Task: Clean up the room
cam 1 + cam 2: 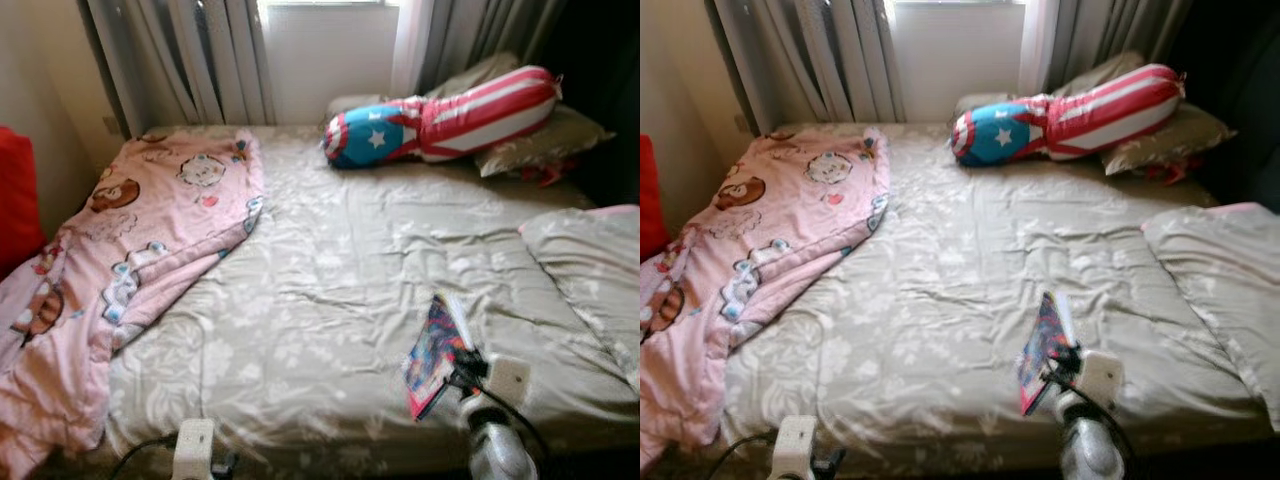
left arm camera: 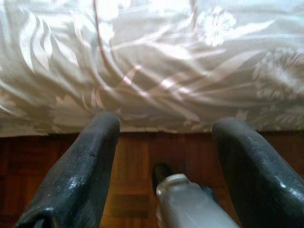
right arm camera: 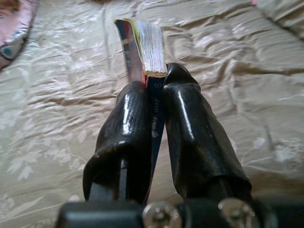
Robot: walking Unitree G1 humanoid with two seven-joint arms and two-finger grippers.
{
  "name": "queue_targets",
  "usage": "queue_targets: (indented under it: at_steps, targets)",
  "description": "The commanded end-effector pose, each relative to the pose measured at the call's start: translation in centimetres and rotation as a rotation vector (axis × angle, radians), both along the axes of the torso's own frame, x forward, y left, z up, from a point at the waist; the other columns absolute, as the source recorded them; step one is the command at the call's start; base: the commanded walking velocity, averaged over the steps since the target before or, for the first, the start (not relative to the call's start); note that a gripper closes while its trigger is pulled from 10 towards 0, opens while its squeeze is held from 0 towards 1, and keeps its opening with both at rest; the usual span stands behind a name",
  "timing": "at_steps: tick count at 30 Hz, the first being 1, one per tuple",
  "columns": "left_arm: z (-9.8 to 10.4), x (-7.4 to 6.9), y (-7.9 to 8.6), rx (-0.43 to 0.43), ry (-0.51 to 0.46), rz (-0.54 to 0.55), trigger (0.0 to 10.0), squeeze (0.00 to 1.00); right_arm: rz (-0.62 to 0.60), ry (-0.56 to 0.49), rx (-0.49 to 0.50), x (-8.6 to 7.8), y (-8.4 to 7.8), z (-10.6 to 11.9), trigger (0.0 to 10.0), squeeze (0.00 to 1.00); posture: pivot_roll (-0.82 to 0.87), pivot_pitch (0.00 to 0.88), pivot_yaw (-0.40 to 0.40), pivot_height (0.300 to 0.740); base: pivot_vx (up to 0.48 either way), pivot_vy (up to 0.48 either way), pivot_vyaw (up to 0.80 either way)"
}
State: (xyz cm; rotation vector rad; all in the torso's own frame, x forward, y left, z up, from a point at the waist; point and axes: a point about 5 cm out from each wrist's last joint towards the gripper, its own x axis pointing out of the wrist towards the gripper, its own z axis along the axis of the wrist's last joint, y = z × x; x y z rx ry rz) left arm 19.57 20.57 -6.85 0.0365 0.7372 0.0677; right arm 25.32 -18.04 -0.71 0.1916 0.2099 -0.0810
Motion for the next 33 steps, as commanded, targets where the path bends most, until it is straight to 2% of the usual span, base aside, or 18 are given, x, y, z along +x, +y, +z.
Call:
queue_targets:
  at_steps: [1, 13, 30, 33]
  targets:
    - [-0.35, -0.42, -0.37, -0.012, 0.023, 0.007, 10.0, 0.0, -0.01, -0.032, -0.023, 0.8, -0.67, 0.85, 10.0, 0.0, -0.09, 0.0, 0.0, 0.712, 0.0, -0.307, 0.0]
    - [-0.17, -0.25, 0.28, 0.007, 0.023, 0.015, 10.0, 0.0, 0.004, -0.022, -0.015, 0.63, -0.05, 0.59, 10.0, 0.0, -0.06, 0.0, 0.014, 0.712, 0.0, 0.0, 0.0]
    - [-0.38, -0.65, 0.2, 0.006, 0.031, 0.017, 10.0, 0.0, 0.013, -0.017, -0.022, 0.63, -0.14, 0.59, 10.0, 0.0, -0.06, 0.0, 0.005, 0.712, 0.0, -0.419, 0.0]
    - [-0.43, -0.74, 0.19, 0.006, 0.033, 0.021, 10.0, 0.0, 0.013, -0.016, -0.02, 0.6, -0.13, 0.57, 10.0, 0.0, -0.06, 0.0, 0.005, 0.712, 0.0, 0.0, 0.0]
